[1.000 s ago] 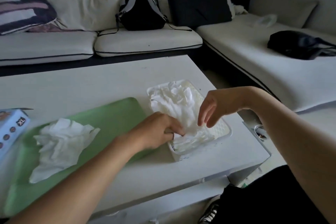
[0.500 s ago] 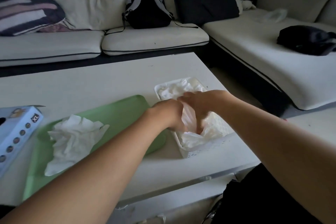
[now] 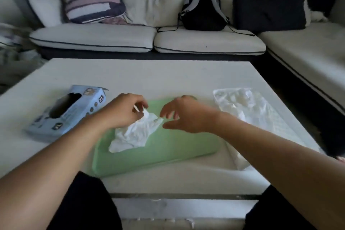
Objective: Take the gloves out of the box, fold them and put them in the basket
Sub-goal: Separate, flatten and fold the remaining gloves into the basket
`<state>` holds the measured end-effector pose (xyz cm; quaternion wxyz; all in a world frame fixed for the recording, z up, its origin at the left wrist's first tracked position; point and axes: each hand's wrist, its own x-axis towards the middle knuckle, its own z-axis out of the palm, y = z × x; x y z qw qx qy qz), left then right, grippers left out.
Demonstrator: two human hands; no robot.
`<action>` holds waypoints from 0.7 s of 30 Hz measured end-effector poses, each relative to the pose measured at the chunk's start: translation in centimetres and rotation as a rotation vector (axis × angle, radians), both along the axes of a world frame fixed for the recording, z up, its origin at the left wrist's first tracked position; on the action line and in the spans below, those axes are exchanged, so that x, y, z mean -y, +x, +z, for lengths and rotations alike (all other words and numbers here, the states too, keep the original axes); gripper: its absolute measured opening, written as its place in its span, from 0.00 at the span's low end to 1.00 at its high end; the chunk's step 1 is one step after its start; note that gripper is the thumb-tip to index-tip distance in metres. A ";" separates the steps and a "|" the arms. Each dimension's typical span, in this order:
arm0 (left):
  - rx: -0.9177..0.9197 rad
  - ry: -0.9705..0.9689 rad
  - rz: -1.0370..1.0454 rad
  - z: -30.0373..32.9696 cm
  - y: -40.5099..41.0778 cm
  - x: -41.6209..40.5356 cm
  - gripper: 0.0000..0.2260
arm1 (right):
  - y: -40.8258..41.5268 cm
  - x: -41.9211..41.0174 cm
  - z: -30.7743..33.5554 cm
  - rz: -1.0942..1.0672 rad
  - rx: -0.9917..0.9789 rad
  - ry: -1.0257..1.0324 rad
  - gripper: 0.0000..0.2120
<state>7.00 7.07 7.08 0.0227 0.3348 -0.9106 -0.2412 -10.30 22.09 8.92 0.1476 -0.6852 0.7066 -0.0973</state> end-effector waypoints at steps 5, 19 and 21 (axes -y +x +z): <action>0.309 0.044 0.143 -0.7 5.2 3.5 0.10 | 6.3 4.9 -8.0 0.065 -0.050 0.059 0.30; 0.201 0.667 0.077 -3.5 4.8 4.7 0.43 | 3.0 6.5 -7.5 -0.477 1.311 0.230 0.08; 0.060 0.818 0.114 -3.2 3.8 4.2 0.51 | 2.4 6.2 -7.3 -0.492 1.396 0.273 0.09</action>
